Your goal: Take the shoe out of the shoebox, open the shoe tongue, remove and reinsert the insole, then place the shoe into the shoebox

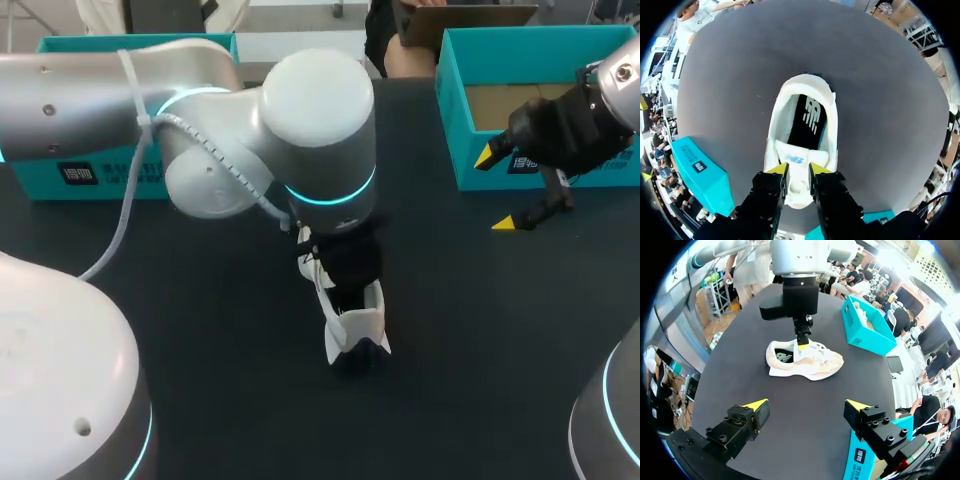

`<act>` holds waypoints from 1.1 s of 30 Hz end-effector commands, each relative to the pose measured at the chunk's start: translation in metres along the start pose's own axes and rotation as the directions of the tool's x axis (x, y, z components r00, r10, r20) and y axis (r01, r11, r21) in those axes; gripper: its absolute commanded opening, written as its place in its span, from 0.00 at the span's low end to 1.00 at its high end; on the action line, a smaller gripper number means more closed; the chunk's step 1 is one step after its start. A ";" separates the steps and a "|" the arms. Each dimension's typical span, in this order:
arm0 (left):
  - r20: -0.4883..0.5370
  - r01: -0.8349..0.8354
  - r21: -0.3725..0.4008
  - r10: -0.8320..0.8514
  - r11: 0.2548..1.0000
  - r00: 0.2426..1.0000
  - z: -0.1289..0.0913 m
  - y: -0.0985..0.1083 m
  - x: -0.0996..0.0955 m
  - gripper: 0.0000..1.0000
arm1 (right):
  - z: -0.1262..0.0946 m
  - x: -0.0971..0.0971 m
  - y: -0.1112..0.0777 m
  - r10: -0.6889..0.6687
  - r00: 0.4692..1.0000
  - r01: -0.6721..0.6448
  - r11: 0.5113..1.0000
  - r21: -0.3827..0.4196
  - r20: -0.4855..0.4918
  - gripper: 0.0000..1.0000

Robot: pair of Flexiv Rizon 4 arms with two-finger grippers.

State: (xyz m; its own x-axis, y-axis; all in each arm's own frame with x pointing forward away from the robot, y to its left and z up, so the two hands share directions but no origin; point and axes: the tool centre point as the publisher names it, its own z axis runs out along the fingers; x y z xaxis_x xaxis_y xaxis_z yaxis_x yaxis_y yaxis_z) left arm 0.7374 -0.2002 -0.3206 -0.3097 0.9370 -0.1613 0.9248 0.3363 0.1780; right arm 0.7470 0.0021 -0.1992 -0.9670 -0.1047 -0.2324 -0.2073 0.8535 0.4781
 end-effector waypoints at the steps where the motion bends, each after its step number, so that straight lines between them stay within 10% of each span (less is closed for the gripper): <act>1: -0.008 0.005 0.014 -0.005 1.000 1.000 0.011 -0.004 0.000 0.31 | 0.001 0.000 0.000 0.000 1.000 0.000 1.000 0.003 0.000 1.00; 9: -0.005 0.259 -0.017 -0.259 0.966 0.966 -0.019 0.003 0.002 0.33 | 0.001 0.000 0.000 0.000 1.000 0.000 1.000 0.003 0.000 1.00; 11: -0.026 0.304 0.085 -0.303 0.949 0.953 -0.036 -0.001 0.006 1.00 | 0.001 0.000 0.000 0.000 1.000 0.000 1.000 0.003 0.000 1.00; 24: -0.026 0.304 0.085 -0.303 0.949 0.953 -0.036 -0.001 0.006 1.00 | 0.001 0.000 0.000 0.000 1.000 0.000 1.000 0.003 0.000 1.00; 33: -0.141 0.849 -0.064 -0.847 0.525 0.513 -0.055 -0.035 0.002 1.00 | 0.001 0.000 0.000 0.000 1.000 0.000 1.000 0.003 0.000 1.00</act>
State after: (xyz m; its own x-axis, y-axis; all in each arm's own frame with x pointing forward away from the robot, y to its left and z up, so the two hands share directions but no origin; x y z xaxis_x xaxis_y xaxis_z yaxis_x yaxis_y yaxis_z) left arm 0.6973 -0.1991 -0.2814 -0.7634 0.6235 -0.1688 0.6319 0.7750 0.0054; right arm 0.7470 0.0021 -0.1992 -0.9670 -0.1045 -0.2324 -0.2072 0.8535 0.4781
